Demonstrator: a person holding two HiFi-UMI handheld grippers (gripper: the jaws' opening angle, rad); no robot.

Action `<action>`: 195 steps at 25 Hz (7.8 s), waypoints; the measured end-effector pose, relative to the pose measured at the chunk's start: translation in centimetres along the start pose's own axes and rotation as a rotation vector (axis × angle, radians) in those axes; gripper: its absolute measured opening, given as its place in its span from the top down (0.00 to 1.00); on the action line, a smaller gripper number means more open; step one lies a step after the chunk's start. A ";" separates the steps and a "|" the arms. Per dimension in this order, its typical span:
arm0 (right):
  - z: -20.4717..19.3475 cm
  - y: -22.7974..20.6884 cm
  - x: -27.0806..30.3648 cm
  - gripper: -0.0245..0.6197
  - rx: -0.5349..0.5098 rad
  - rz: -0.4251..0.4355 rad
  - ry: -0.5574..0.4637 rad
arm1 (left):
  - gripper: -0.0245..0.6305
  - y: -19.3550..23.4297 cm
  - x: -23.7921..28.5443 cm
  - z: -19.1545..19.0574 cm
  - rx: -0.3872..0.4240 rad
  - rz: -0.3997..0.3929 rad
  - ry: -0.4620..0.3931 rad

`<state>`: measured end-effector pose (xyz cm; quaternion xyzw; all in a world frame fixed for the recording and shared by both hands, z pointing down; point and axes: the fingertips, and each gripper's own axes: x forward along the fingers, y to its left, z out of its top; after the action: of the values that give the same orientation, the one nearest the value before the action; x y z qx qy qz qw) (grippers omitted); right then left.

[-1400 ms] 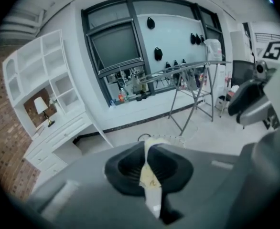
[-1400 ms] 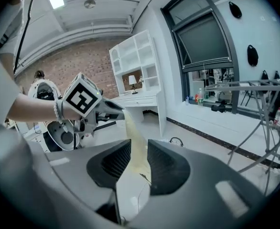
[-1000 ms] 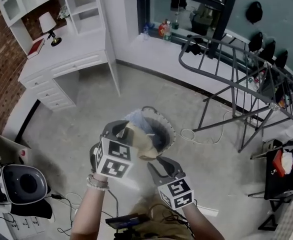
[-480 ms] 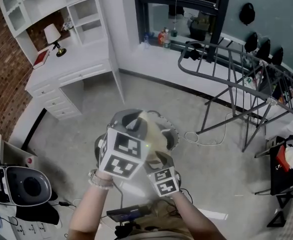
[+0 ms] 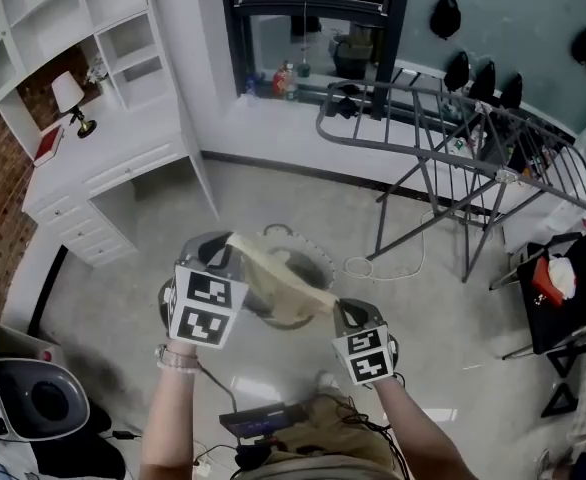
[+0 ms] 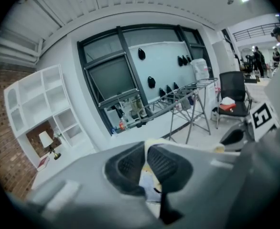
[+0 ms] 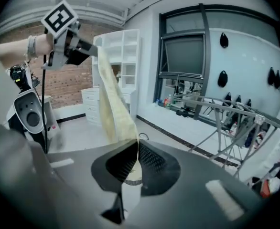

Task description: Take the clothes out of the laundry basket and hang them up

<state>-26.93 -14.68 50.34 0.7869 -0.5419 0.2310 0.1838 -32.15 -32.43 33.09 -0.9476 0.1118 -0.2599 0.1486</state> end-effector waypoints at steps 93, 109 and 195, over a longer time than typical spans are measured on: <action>22.9 -70.8 29.0 0.72 0.059 -0.075 0.030 | 0.95 -1.8 79.8 35.9 0.214 -0.290 -0.005; 20.6 -70.4 32.4 0.94 -0.044 -0.023 0.231 | 0.94 -1.0 80.6 37.9 0.231 -0.293 -0.066; 32.0 -46.5 10.0 0.79 -0.268 0.335 -0.490 | 0.84 -2.2 34.2 30.0 -0.045 0.265 -0.211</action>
<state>25.05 -23.59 27.76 0.6879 -0.7174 -0.0119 0.1092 12.60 -33.57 24.91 -0.9497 0.2253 -0.1345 0.1711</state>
